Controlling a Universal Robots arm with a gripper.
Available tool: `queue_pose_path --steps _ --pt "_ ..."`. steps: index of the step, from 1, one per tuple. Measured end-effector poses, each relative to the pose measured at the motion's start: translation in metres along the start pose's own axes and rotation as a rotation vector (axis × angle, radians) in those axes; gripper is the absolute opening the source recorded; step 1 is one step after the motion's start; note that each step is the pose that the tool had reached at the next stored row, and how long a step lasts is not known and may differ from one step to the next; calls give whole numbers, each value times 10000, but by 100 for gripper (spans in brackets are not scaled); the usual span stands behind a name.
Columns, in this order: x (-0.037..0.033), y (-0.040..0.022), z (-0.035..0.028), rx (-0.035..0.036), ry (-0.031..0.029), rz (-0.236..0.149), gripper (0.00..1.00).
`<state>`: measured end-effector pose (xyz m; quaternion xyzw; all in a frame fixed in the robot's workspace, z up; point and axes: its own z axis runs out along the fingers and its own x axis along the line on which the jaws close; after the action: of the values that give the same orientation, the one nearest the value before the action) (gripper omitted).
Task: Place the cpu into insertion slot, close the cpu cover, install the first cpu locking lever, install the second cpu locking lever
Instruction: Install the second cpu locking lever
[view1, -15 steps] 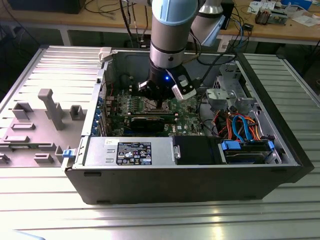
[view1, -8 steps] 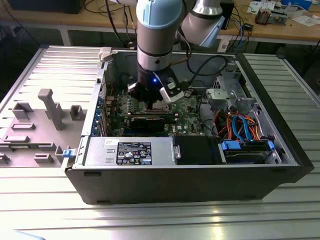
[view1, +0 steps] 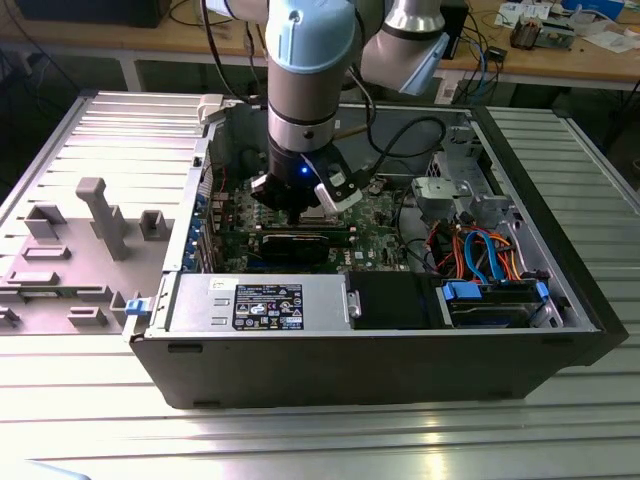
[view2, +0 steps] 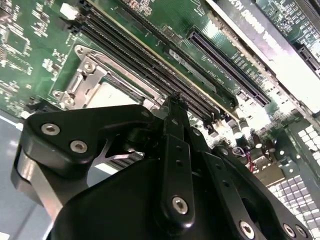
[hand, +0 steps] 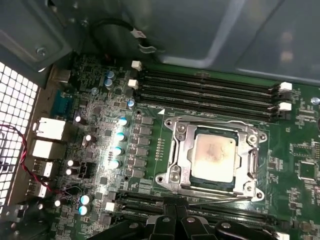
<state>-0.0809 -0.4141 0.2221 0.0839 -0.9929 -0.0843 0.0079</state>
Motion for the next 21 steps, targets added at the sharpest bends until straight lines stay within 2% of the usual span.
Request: queue_pose_path --steps 6,11,16,21 --pt "74 2 90 -7 32 -187 11" --pt "72 7 148 -6 51 -289 11" --pt "57 85 212 -12 66 -395 11" --pt "53 97 276 -9 73 -415 11"
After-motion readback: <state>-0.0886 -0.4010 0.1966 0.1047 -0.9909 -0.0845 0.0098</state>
